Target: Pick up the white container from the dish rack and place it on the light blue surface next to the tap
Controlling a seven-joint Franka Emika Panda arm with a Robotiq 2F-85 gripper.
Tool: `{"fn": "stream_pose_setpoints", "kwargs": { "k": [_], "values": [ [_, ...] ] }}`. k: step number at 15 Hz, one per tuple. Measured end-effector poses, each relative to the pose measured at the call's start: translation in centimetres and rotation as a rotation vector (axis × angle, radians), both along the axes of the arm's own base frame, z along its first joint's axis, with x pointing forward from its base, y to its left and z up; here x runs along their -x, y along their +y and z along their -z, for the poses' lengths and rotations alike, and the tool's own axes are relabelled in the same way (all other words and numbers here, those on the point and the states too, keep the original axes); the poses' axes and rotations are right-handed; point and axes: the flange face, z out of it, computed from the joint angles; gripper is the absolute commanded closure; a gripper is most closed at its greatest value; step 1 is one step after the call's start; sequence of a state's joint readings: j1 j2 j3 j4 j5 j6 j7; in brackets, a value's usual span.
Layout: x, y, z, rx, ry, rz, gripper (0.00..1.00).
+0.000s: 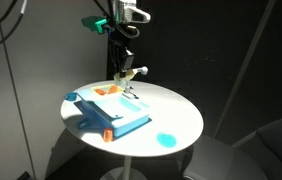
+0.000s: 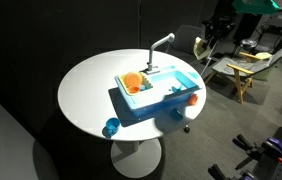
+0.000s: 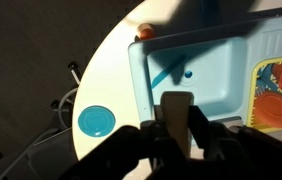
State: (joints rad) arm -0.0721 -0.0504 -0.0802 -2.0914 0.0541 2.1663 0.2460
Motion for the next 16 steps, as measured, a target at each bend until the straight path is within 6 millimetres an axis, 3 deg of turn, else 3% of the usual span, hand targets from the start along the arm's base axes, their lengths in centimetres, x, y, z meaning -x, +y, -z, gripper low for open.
{"fn": "stream_pose_setpoints", "kwargs": {
  "k": [8,16],
  "values": [
    [0.9,-6.3,0.2,0.023,-0.015,0.112,0.92],
    [0.3,-11.1,1.0,0.202,0.019,0.156,0.92]
  ]
}}
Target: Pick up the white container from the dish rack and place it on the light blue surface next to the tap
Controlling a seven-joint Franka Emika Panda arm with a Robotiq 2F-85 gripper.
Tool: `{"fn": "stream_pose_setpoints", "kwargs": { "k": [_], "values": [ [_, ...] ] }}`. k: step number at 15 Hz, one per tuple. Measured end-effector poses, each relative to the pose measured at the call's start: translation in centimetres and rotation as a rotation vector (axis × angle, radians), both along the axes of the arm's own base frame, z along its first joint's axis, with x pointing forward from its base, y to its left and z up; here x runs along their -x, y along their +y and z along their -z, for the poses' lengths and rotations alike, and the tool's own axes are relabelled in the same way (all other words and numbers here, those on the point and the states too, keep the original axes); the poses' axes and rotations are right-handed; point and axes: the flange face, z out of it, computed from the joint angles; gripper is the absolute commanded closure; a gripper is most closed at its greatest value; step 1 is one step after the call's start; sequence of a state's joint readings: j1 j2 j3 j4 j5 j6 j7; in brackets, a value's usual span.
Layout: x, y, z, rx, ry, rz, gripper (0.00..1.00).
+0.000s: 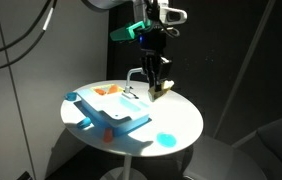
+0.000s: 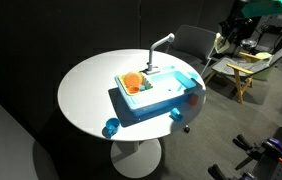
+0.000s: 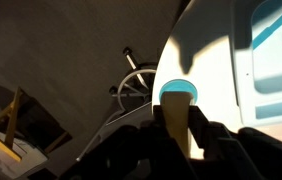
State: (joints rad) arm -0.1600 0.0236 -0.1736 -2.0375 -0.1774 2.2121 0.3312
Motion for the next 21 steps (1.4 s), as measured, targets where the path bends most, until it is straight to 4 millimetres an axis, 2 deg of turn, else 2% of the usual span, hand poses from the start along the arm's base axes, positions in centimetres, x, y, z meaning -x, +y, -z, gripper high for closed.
{"fn": "stream_pose_setpoints", "kwargs": {
  "k": [5,15,21],
  "values": [
    [-0.9,-0.5,0.2,0.057,0.039,-0.034,0.92],
    [-2.5,1.9,-0.8,0.056,0.123,-0.267,0.92],
    [-4.1,2.0,-0.7,0.062,0.162,-0.433,0.92]
  ]
}}
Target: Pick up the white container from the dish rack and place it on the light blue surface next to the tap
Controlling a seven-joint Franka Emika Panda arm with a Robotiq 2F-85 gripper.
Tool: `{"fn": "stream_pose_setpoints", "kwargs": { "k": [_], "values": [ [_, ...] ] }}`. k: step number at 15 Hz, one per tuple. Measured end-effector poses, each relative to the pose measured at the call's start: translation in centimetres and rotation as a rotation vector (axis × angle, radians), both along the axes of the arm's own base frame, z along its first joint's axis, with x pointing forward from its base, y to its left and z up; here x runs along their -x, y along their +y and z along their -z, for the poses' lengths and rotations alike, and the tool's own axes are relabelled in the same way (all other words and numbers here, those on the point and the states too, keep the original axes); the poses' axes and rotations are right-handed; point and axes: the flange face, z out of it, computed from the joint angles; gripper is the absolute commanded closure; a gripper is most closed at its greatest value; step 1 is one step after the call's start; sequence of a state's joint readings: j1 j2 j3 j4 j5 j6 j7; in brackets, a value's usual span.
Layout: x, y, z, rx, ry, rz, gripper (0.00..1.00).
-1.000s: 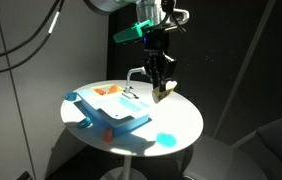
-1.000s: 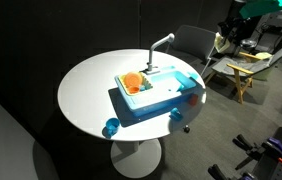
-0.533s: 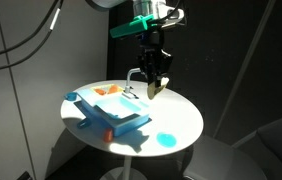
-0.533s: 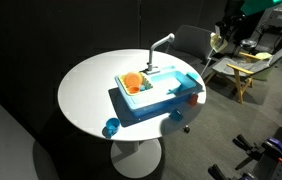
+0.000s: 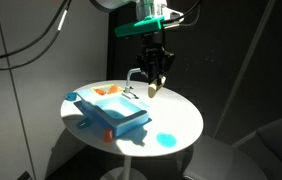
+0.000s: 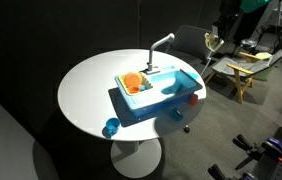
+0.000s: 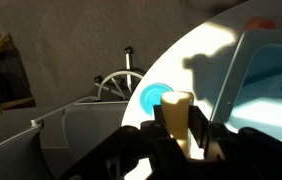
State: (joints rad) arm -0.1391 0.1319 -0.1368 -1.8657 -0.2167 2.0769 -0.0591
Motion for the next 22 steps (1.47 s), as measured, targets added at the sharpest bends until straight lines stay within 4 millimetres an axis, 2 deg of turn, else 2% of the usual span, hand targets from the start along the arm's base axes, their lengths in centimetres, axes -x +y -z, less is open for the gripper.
{"fn": "stream_pose_setpoints", "kwargs": {
  "k": [7,22],
  "values": [
    [-1.3,-0.1,0.4,-0.046,0.033,-0.236,0.92],
    [-5.7,0.8,1.4,-0.078,0.161,-0.591,0.92]
  ]
}}
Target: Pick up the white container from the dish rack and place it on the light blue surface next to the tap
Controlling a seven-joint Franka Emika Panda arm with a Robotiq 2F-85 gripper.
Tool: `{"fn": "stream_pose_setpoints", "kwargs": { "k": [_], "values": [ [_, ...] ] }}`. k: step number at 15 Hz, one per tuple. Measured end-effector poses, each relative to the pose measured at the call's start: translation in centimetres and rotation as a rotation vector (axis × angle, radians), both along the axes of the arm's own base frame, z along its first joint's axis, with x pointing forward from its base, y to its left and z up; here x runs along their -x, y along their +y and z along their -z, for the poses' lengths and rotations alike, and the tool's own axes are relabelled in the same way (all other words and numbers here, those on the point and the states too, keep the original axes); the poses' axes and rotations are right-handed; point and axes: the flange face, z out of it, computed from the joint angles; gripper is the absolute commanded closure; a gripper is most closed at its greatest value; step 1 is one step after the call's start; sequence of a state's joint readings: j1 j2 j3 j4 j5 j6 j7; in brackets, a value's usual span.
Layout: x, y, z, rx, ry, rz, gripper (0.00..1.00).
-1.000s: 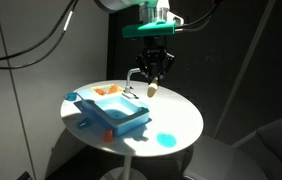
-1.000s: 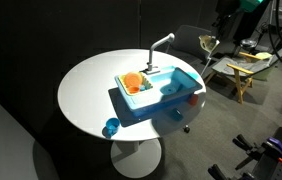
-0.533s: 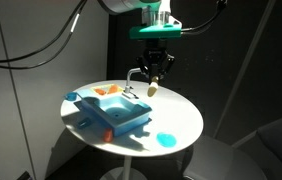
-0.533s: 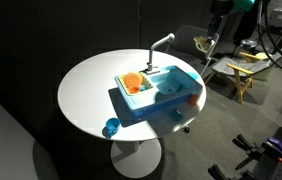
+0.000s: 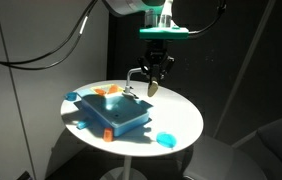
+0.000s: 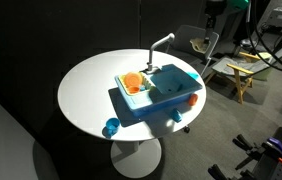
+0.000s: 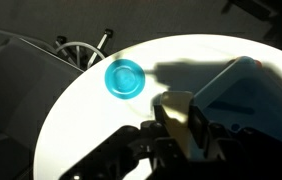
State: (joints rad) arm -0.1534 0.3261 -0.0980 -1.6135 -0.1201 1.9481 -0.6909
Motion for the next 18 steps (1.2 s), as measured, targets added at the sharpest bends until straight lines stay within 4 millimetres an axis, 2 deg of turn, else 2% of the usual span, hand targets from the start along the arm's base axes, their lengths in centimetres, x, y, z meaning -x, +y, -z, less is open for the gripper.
{"fn": "stream_pose_setpoints", "kwargs": {
  "k": [12,18],
  "values": [
    [-4.4,0.8,1.3,-0.009,0.062,-0.124,0.92],
    [-6.8,1.2,1.2,-0.005,0.081,-0.190,0.92]
  ]
}}
